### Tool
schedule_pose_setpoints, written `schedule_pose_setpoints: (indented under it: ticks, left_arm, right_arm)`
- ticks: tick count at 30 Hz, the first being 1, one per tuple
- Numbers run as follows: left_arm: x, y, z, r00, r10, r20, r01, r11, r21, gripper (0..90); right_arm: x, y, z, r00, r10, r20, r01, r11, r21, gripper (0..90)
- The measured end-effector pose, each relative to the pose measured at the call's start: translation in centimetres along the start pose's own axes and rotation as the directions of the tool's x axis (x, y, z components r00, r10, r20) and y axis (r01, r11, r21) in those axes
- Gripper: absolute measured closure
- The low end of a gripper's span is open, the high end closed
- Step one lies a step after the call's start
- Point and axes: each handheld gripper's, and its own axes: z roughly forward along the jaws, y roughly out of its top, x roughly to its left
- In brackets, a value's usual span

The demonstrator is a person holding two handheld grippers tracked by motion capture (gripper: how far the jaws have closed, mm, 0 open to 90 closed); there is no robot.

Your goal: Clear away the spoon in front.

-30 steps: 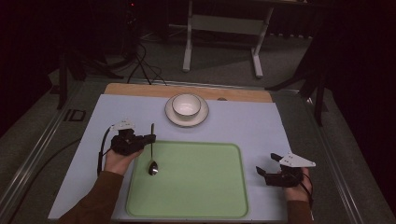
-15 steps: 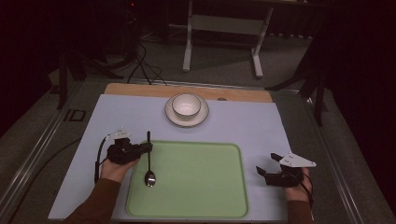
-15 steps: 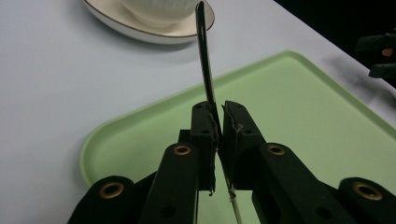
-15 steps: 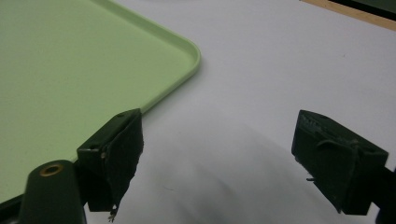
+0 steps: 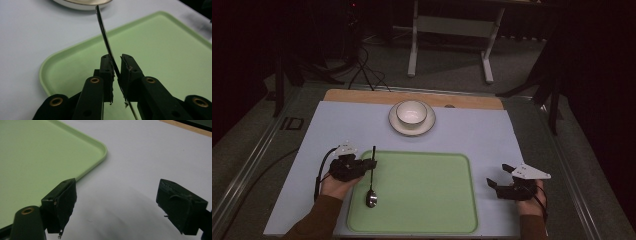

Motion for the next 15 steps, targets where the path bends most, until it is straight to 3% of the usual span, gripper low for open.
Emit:
schedule_pose_setpoints:
  ticks: [15]
  left_arm:
    - [-0.1,-1.2,0.3,0.9999,-0.003,-0.013,0.003,0.9986,0.052,77.1]
  right_arm:
    - [0.0,0.0,0.0,1.0,0.0,-0.001,0.0,1.0,0.0,16.4]
